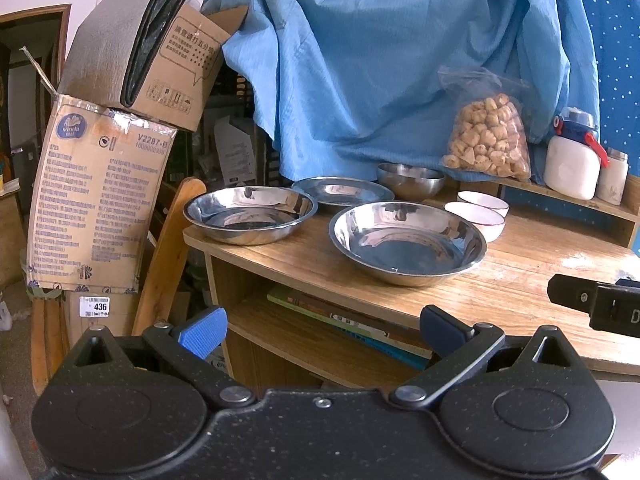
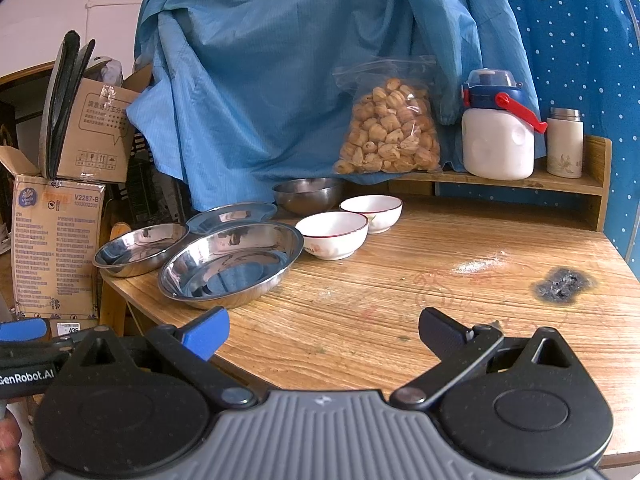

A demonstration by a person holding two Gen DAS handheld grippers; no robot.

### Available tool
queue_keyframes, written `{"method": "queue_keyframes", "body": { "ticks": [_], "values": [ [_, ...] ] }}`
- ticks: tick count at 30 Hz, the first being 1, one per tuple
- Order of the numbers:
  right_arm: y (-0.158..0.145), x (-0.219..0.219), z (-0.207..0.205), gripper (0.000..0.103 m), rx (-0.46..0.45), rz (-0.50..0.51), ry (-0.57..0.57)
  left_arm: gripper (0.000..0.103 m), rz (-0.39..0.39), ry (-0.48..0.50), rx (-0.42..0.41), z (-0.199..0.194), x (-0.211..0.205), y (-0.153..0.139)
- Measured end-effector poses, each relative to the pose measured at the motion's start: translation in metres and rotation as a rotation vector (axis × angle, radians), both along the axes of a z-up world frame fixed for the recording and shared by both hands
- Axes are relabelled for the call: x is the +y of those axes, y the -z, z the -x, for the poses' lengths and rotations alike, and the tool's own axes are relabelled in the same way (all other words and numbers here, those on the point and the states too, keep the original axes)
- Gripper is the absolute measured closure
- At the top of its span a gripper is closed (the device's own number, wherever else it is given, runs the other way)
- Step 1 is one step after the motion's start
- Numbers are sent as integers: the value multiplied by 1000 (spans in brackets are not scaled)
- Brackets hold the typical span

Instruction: Organize plates and bowls

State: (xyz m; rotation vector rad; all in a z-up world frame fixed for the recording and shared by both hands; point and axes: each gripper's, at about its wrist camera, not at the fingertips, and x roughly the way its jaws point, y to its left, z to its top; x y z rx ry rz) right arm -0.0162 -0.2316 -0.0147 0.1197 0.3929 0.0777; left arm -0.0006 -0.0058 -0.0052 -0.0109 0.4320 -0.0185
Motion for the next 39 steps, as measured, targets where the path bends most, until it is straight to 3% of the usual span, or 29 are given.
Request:
{"method": "queue_keyframes", "body": {
  "ticks": [28, 32, 39],
  "values": [
    [0, 2, -1, 0, 19, 3, 10, 1, -2, 14, 10, -3, -1, -4],
    [1, 2, -9, 0, 42, -6, -4, 1, -28, -64, 27, -8, 4, -9],
    [-2, 0, -21, 0, 69, -19, -30, 1, -76, -141, -42, -19, 21, -30]
  ]
}}
